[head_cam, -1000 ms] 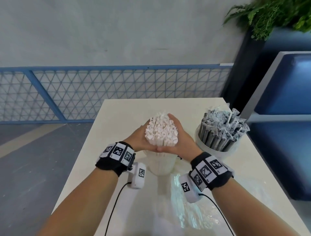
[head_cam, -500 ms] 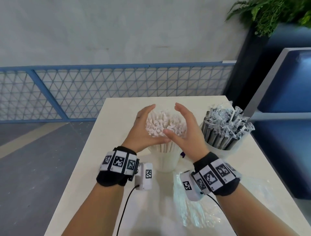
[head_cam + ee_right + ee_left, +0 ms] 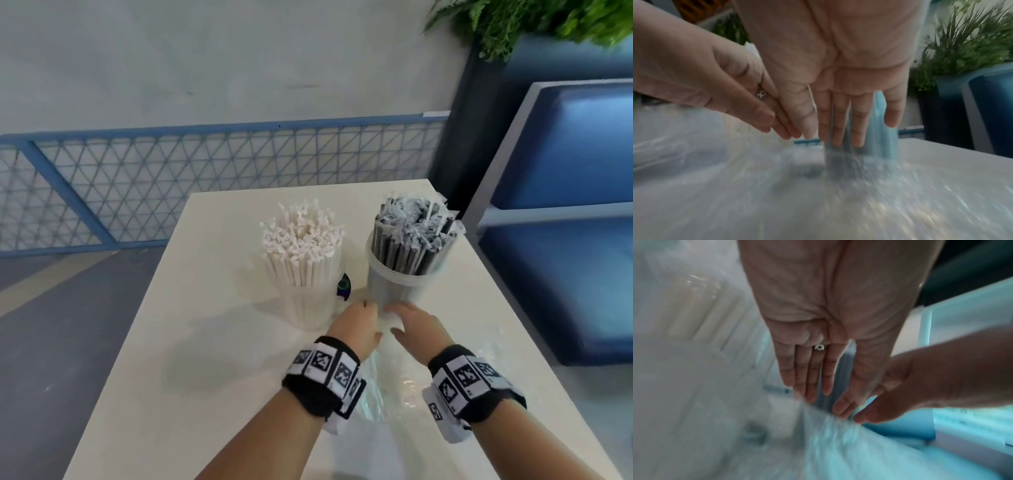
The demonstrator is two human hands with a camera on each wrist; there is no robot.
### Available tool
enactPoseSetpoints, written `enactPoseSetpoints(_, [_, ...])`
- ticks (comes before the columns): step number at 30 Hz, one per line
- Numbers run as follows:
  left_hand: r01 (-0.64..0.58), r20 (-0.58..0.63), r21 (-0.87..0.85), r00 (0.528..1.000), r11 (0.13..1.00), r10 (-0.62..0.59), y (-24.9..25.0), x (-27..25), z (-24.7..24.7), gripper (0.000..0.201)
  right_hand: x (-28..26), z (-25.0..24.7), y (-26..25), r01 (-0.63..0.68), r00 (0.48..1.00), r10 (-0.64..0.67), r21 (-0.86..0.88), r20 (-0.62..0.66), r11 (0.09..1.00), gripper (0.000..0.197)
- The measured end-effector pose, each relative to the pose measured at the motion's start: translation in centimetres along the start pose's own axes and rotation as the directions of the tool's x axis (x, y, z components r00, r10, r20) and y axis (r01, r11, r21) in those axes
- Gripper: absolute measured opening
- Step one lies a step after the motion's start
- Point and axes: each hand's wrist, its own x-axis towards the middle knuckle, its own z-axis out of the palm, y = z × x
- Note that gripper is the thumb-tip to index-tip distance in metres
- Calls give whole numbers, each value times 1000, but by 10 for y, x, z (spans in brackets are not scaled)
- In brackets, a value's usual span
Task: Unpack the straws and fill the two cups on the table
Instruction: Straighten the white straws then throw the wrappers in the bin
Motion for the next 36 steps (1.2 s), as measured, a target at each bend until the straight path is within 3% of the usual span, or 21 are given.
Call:
enactPoseSetpoints(6, [81, 197, 306, 969, 949, -146, -11, 18, 56, 82, 5, 26, 21, 13, 972, 25, -162, 233, 987, 70])
enactPoseSetpoints(9, [70, 174, 367, 974, 928, -142, -18, 16, 64, 72, 3, 34, 27, 46, 956, 25, -235, 294, 971, 74])
enactPoseSetpoints(12, [78, 84, 326, 990, 942, -111, -22, 10, 68, 49, 2, 39, 30, 86, 966, -11, -277, 259, 957, 60])
enactPoseSetpoints(15, [94, -2, 263, 995, 960, -97, -23, 1, 66, 30, 3, 39, 31, 123, 964, -49, -278, 260, 953, 31])
enactPoseSetpoints(19, [117, -176, 94, 979, 989, -100, -25, -24, 44, 31, 1, 35, 39, 102, 964, -85, -55, 253, 993, 5])
enactPoseSetpoints(21, [115, -321, -44, 939, 992, -123, -30, -43, 28, 38, -2, 31, 45, 91, 978, -107, 96, 179, 991, 5])
enactPoseSetpoints(24, [46, -538, -303, 816, 952, -211, -43, -75, 9, 52, -11, 21, 50, 98, 992, -120, 362, 37, 927, 18])
enactPoseSetpoints(27, [-29, -592, -542, 722, 840, -357, -54, -102, -1, 67, -24, 11, 49, 109, 994, -92, 535, -59, 838, 17])
enactPoseSetpoints(29, [-57, -523, -667, 747, 743, -412, -60, -113, -1, 81, -32, 6, 48, 119, 992, -82, 560, -91, 820, 23])
enactPoseSetpoints(31, [-47, -372, -796, 824, 603, -426, -61, -121, 3, 101, -41, 3, 46, 114, 991, -48, 590, -127, 800, 21])
enactPoseSetpoints(33, [-10, -204, -880, 911, 476, -358, -57, -127, 8, 115, -50, 2, 42, 103, 986, 11, 656, -168, 748, 13])
enactPoseSetpoints(36, [71, -32, -892, 975, 447, -219, -42, -132, 13, 91, -66, 1, 30, 106, 969, 97, 738, -227, 666, 6])
